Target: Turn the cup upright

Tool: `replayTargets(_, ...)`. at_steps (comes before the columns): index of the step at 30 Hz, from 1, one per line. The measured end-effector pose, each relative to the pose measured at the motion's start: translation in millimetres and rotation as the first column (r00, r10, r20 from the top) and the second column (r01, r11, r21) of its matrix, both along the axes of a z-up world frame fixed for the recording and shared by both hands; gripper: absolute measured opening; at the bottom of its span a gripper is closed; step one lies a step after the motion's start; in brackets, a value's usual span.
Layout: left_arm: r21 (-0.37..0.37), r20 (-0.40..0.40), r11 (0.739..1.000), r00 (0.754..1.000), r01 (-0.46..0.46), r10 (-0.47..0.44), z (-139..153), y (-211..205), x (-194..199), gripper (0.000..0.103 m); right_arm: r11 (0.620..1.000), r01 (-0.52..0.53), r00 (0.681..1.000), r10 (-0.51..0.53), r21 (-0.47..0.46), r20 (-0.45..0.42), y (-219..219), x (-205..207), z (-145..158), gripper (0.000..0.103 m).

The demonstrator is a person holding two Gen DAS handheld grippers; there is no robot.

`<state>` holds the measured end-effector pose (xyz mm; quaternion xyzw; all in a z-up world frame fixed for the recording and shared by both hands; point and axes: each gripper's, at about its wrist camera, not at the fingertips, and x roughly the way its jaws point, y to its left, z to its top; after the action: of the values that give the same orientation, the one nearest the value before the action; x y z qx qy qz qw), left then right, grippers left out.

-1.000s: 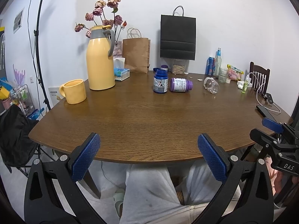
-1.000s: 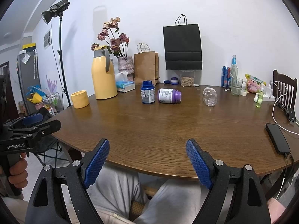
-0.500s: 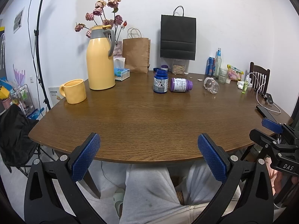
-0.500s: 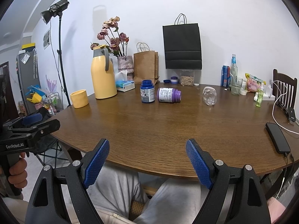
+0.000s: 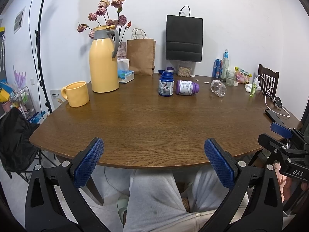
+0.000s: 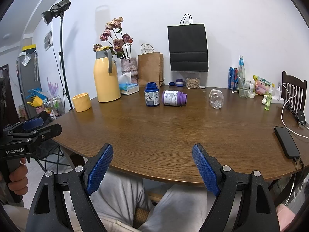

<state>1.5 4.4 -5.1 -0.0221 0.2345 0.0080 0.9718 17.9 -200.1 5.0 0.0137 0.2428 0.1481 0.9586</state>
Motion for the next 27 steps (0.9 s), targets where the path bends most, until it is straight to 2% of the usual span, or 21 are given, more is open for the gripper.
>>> replayTargets(19, 0.002, 0.000, 1.000, 1.000, 0.002, -0.002, -2, 1, 0, 0.103, 1.000, 0.001, 1.000, -0.001, -0.002, -0.002, 0, 0, 0, 0.088)
replayTargets(23, -0.001, 0.019, 1.000, 1.000, 0.021, -0.021, 2, -1, 9, 0.103, 1.000, 0.025, 1.000, -0.025, -0.010, -0.001, -6, 10, -1, 0.088)
replayTargets(27, 0.065, 0.061, 0.997, 0.997, 0.040, -0.044, 9, -13, 27, 0.103, 0.998, 0.067, 0.998, -0.067, 0.003, -0.019, -19, 37, -3, 0.088)
